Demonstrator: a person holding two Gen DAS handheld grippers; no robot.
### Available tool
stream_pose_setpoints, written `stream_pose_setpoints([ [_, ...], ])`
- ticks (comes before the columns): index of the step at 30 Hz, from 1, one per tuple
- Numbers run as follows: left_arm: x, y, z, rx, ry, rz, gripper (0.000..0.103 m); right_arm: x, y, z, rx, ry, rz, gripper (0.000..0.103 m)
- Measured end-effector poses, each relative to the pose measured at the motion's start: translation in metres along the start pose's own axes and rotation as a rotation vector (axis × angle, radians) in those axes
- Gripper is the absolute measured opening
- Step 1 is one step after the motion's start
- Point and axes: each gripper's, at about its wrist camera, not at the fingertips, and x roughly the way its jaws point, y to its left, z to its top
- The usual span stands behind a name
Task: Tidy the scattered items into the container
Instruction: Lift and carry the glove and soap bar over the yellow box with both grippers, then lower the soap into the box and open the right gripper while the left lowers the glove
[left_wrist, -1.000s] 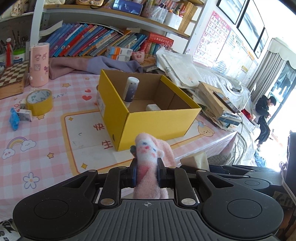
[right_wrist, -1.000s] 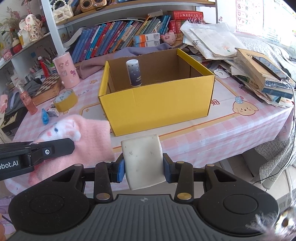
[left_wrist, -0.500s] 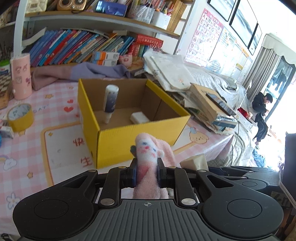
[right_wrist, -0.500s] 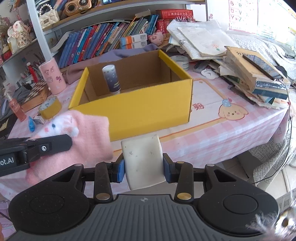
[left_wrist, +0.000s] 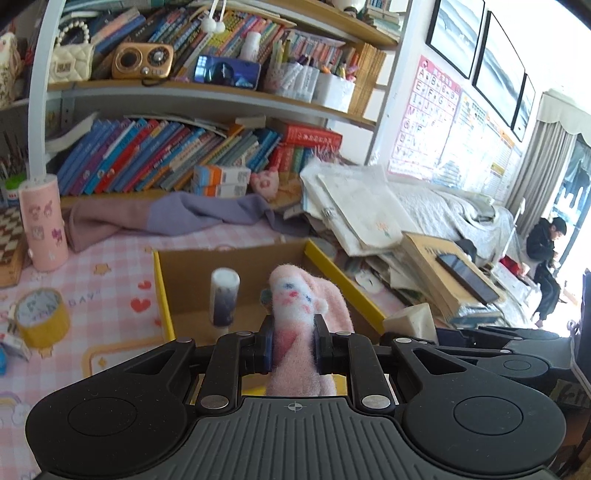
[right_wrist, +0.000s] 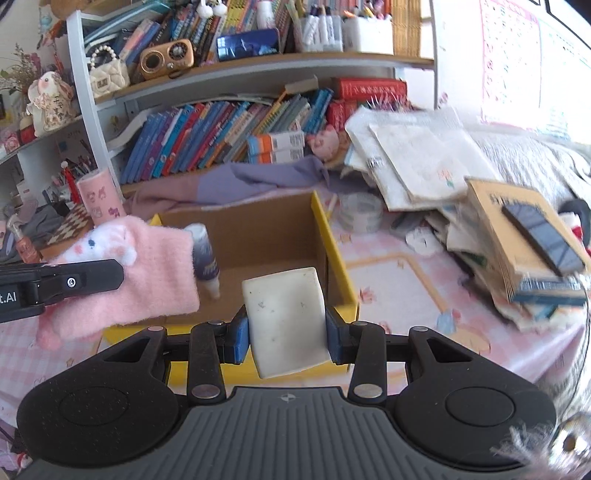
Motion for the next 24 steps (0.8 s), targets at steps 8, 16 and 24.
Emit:
stream_pose_setpoints([
  [8,0.051,0.0,0.014,0.116,0.052,0.109,0.018,0.059,0.0,0.038,-0.184,0.009,0.074,0.037],
  [16,0.103,0.01,-0.006,0.127,0.223,0.133,0.018,0.126,0.012,0.032,-0.359,0.157,0.132,0.037],
  [24,0.124,0.014,-0.013,0.12,0.304,0.163,0.02,0.162,0.02,0.019,-0.459,0.293,0.173,0.037],
])
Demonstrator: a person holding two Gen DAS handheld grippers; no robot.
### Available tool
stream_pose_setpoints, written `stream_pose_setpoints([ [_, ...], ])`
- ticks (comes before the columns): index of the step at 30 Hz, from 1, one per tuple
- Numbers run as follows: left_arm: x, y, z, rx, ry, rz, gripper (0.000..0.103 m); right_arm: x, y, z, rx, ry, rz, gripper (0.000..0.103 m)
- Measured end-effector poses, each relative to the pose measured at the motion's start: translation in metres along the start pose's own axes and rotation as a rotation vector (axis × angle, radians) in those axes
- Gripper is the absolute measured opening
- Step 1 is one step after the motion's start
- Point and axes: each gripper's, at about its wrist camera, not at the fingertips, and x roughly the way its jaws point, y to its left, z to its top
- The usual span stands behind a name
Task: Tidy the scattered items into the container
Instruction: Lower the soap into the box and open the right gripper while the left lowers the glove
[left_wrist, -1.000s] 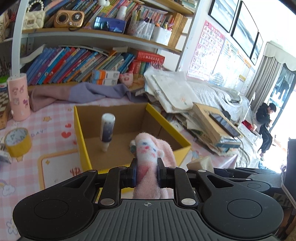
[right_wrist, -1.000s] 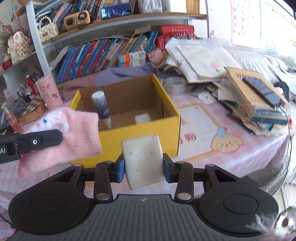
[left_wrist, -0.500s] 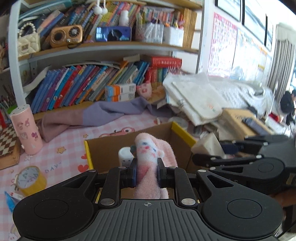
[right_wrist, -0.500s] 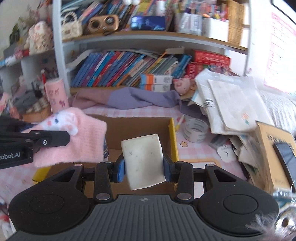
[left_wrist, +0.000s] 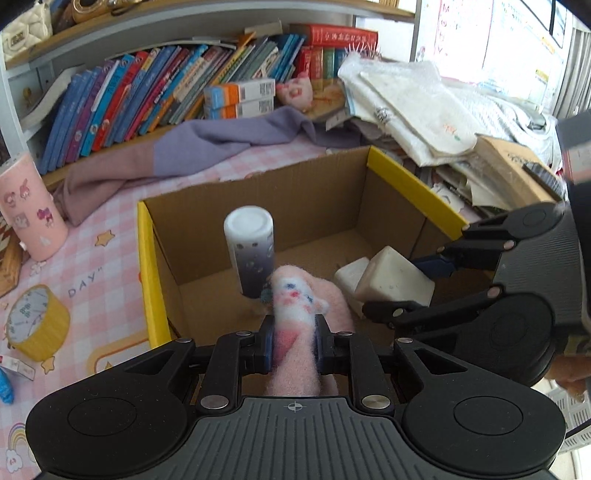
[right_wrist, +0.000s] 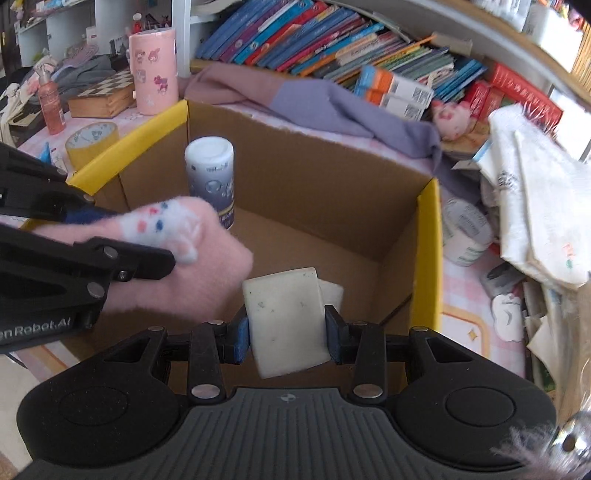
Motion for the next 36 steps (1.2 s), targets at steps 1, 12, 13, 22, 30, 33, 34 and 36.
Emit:
stream_pose_setpoints([
  [1,0.002,0.0,-0.001,-0.002,0.006,0.002,0.02,0.002,0.0,0.001,-0.006,0.01,0.003,0.037],
  [12,0.01,0.001,-0.007,-0.009,0.039,0.007,0.024,0.013,-0.003,0.005,0.003,0.062,0.033,0.038],
  [13,0.011,0.0,-0.007,-0.007,0.038,0.009,0.024,0.013,-0.003,0.005,0.004,0.06,0.031,0.038],
  [22,0.007,-0.004,-0.007,0.008,0.035,0.041,0.026,0.009,-0.003,0.0,0.051,0.032,0.054,0.043],
  [30,-0.003,-0.005,-0.008,0.01,0.007,0.082,0.037,0.0,-0.004,-0.001,0.07,-0.008,0.065,0.045],
  [33,-0.008,-0.001,-0.009,-0.018,-0.005,0.093,0.048,-0.006,-0.006,-0.002,0.081,-0.026,0.073,0.046],
  [34,-0.01,0.0,-0.009,-0.025,-0.01,0.097,0.051,-0.008,-0.006,-0.003,0.084,-0.032,0.075,0.047],
  [36,-0.015,0.001,-0.008,-0.033,-0.021,0.103,0.054,-0.013,-0.007,-0.003,0.089,-0.048,0.075,0.049],
])
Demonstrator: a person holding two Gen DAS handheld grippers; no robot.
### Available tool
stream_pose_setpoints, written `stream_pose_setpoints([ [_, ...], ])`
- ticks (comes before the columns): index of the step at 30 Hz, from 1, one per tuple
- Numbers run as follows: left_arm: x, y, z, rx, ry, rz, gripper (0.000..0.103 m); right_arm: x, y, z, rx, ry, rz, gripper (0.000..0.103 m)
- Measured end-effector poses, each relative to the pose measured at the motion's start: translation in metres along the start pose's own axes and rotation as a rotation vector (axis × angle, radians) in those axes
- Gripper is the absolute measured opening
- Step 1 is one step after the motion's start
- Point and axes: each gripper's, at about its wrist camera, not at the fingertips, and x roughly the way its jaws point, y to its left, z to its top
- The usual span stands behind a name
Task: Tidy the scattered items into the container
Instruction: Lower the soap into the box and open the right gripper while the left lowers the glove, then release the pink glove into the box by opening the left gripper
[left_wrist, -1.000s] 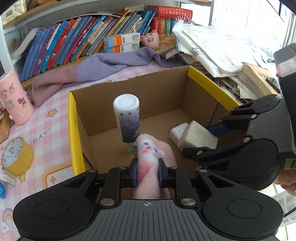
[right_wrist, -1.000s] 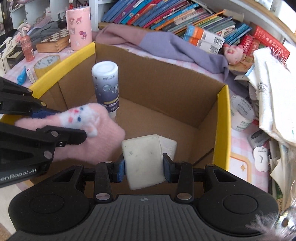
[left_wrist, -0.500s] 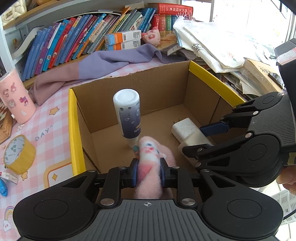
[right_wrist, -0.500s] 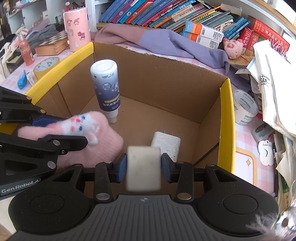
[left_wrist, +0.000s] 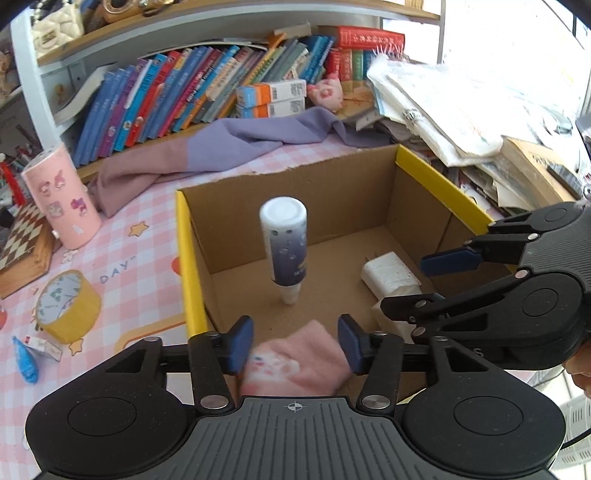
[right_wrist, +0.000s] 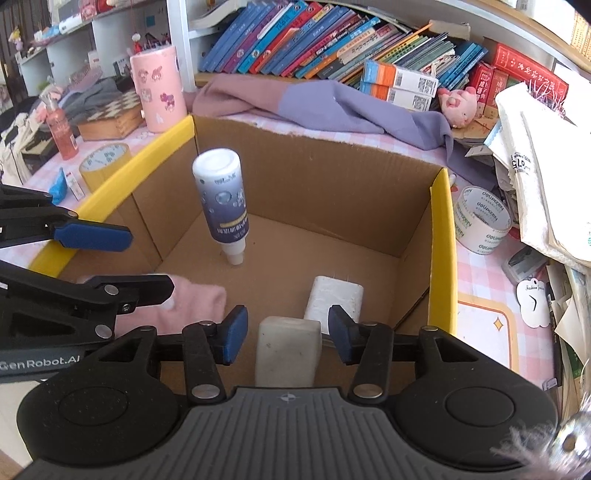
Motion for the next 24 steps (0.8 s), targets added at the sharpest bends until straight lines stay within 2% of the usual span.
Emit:
stream_pose_setpoints([
  [2,-0.005,0.0,0.001,-0.006,-0.015,0.011,0.057,-0.006,0.0,0.001,0.004,-0.019,-0.006,0.052],
  [3,-0.008,0.001,0.002,-0.009,-0.024,0.017,0.06,-0.009,0.0,0.001,0.007,-0.03,-0.017,0.058],
  [7,-0.021,0.0,0.005,-0.015,-0.067,0.032,0.074,-0.026,-0.006,0.002,0.043,-0.094,-0.026,0.063],
  [18,-0.06,-0.007,0.003,-0.035,-0.186,0.036,0.081,-0.071,-0.016,-0.006,0.132,-0.247,-0.11,0.071],
  [24,-0.084,0.001,-0.01,-0.062,-0.252,0.045,0.083,-0.09,-0.007,-0.021,0.182,-0.287,-0.15,0.071],
])
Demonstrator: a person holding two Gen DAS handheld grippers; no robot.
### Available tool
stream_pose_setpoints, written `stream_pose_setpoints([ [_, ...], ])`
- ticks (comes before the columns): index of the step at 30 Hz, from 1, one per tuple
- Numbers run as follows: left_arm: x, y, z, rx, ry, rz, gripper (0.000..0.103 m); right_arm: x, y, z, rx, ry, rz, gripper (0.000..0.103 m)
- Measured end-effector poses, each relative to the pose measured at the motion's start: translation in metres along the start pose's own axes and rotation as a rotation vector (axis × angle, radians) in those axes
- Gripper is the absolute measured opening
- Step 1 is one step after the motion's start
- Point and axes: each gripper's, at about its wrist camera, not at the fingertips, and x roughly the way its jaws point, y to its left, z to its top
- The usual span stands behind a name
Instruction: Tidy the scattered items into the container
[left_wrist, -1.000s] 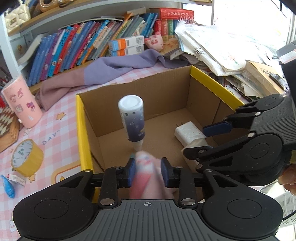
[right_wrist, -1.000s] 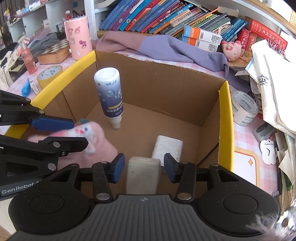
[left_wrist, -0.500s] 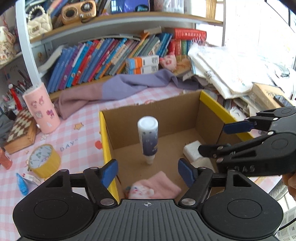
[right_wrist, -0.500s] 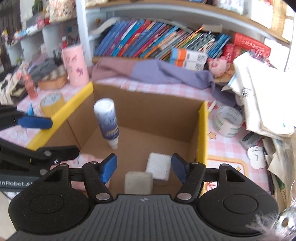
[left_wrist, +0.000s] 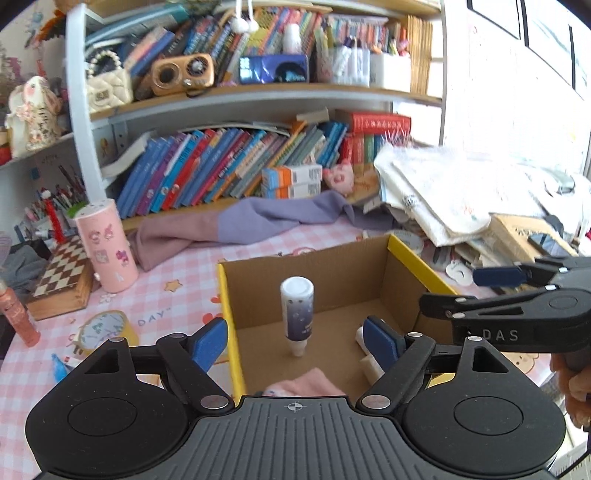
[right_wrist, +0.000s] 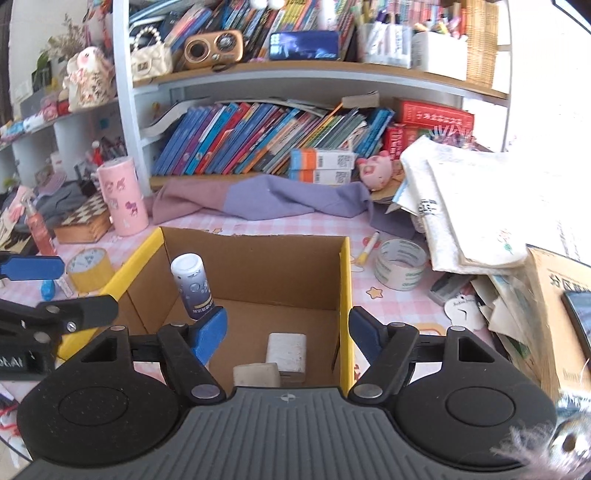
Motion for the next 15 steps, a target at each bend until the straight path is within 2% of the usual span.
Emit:
stream_pose_setpoints([
  [4,-0.016,0.01,-0.012,-0.015,-0.011,-0.006,0.085,-0.014,0.011,-0.011,0.019,-0.002,-0.023,0.071],
  [15,-0.046,0.042,-0.048,-0.055,0.018,-0.019,0.085,-0.042,0.053,-0.037,0.048,0.017,-0.073,0.071],
])
